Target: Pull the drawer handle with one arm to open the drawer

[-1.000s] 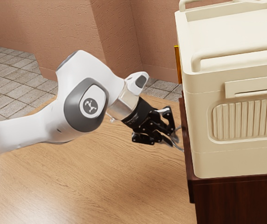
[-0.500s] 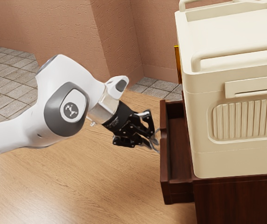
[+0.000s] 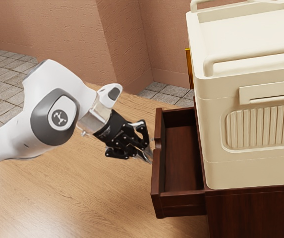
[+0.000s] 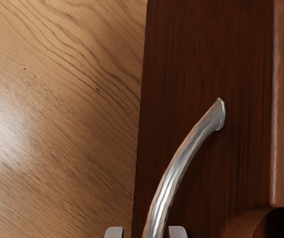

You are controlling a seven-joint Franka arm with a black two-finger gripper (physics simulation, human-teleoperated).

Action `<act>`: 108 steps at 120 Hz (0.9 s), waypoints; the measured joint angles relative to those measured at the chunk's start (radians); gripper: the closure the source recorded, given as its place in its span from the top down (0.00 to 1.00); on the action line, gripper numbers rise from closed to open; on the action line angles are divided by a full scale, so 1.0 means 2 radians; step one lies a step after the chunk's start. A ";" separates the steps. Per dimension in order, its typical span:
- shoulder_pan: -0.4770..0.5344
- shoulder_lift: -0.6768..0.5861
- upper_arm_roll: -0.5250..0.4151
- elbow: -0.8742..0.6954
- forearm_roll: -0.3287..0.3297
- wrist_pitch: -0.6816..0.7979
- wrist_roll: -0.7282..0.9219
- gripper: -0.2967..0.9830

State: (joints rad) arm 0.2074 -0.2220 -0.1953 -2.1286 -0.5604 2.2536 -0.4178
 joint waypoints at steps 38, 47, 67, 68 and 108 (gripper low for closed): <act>0.001 -0.022 0.013 -0.021 0.011 -0.003 0.007 0.19; 0.001 -0.029 0.018 -0.028 0.014 -0.004 0.007 0.19; 0.000 -0.040 0.036 -0.039 0.021 -0.007 0.009 0.19; 0.000 -0.041 0.037 -0.040 0.022 -0.007 0.009 0.19; 0.001 -0.063 0.058 -0.056 0.041 -0.024 0.011 0.19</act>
State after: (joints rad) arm 0.2099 -0.3488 -0.0792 -2.2412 -0.4783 2.2048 -0.3966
